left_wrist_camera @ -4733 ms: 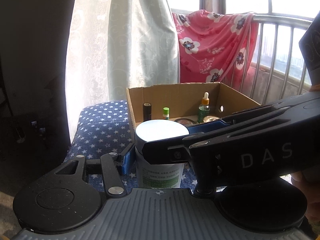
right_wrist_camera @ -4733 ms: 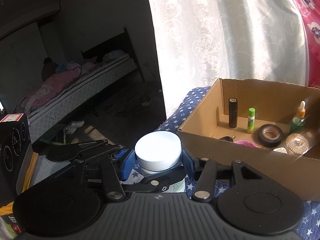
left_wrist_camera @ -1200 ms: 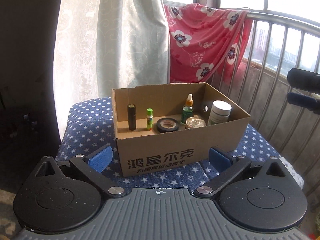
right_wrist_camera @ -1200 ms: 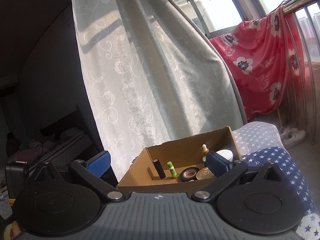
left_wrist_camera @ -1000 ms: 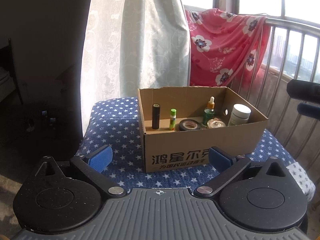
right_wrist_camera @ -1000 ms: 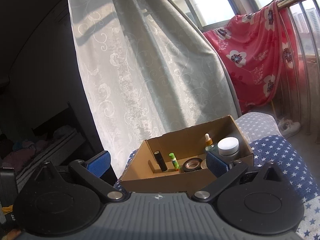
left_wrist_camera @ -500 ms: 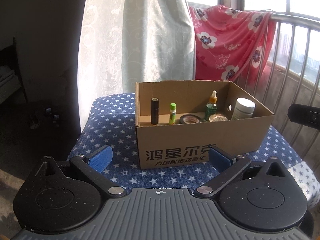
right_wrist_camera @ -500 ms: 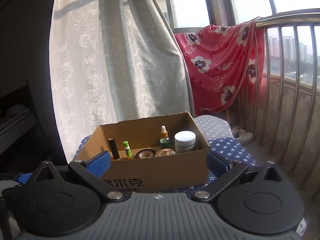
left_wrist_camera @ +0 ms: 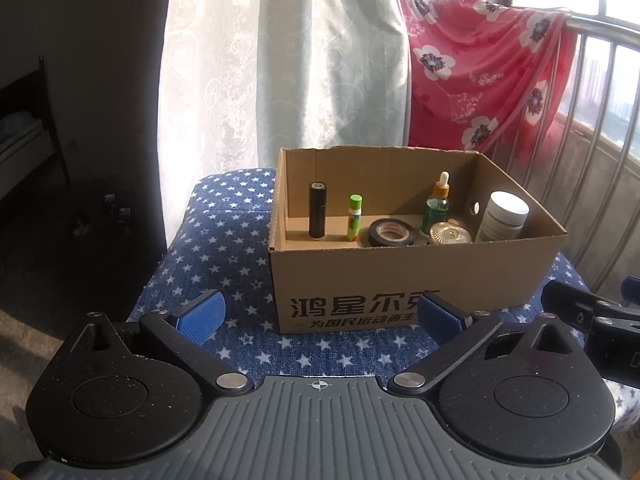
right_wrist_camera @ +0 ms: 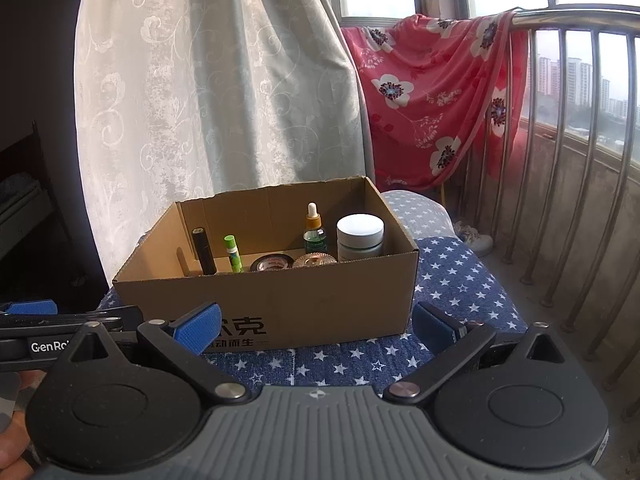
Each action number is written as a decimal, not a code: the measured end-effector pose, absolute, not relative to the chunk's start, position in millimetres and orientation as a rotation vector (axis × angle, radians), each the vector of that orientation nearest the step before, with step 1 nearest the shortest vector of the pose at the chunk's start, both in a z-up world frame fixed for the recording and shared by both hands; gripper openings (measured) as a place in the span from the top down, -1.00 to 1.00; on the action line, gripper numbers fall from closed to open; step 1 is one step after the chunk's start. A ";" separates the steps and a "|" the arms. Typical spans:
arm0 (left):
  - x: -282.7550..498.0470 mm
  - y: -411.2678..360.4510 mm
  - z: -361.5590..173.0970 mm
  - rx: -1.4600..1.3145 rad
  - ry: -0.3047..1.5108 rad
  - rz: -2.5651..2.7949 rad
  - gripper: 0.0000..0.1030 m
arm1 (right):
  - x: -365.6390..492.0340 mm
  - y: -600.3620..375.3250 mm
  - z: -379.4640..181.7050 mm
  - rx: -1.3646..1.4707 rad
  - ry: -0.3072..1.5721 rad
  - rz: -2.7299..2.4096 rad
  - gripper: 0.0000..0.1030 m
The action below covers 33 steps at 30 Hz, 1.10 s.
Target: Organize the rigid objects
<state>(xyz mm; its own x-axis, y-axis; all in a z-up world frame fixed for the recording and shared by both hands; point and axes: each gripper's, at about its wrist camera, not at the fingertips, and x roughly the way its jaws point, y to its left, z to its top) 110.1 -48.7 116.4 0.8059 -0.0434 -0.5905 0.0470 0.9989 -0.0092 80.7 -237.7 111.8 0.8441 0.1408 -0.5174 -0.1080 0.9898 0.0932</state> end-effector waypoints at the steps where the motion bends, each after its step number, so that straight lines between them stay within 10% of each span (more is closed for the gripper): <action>1: 110.5 -49.9 115.9 0.011 0.636 -0.049 -1.00 | 82.3 -237.6 111.7 0.062 0.554 0.133 -1.00; 33: 119.3 -46.8 117.9 0.042 0.630 -0.019 -0.99 | 105.5 -228.2 103.7 0.016 0.596 0.148 -1.00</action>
